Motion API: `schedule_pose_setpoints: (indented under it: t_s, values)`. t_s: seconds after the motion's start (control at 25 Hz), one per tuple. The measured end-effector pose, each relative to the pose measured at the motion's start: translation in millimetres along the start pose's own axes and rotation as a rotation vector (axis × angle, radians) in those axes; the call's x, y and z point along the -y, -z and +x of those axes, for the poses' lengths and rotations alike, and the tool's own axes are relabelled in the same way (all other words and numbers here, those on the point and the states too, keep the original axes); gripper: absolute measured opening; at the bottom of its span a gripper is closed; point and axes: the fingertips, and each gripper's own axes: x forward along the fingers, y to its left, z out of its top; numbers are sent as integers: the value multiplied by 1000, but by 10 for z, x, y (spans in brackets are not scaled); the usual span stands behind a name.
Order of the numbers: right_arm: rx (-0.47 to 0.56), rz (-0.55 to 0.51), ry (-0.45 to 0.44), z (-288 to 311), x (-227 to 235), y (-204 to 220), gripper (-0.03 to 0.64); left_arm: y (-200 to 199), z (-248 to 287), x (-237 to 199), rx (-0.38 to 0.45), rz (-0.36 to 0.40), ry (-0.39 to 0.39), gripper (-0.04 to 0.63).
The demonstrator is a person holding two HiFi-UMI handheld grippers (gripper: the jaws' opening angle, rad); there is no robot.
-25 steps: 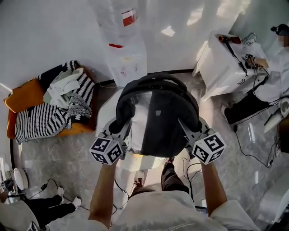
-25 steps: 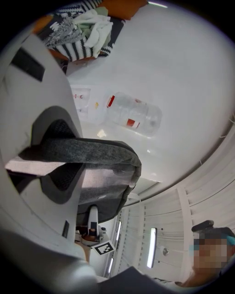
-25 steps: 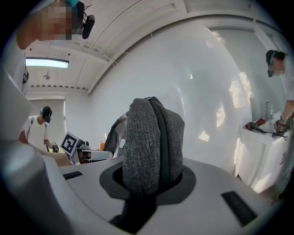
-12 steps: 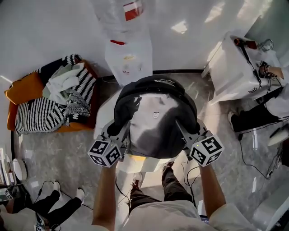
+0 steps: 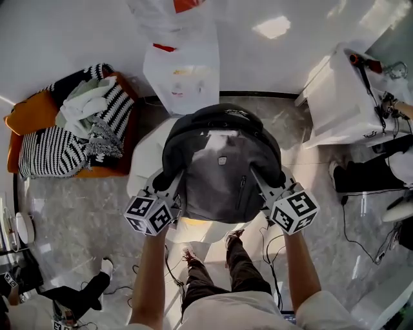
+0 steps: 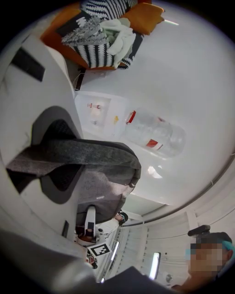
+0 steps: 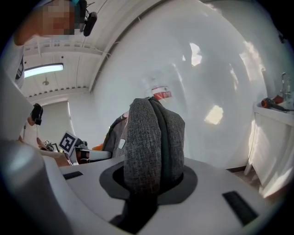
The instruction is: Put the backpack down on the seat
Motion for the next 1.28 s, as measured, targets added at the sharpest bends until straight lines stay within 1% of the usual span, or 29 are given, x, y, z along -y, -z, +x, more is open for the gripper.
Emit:
schedule_pose_setpoints:
  t_s: [0.2,0.32,0.52,0.72,0.88,1.12,1.28]
  values:
    - [-12,22,-22,199,103,239,80,196,123,-187,-22,-11,-25,120]
    - [-31,19,-19,278,234,357,80,339,272,-251,-28,-31,-21,121]
    - [-45,34,-21,519,347,598,78,546,430,-477,-44,-40,-30,121]
    - [-47,44,-4,676,479,832,80,767,604,-639,-51,-36,-20,120]
    - [-48,54,-9,822,502,986,80,879,664,-796,-59,-35,-26,120]
    - [-58,40,-3,919,607,1179,80,1108,815,-905,-54,-51,-13,121]
    - [-63,40,0,982,669,1317,80,1249,899,-985,-61,-49,-10,121]
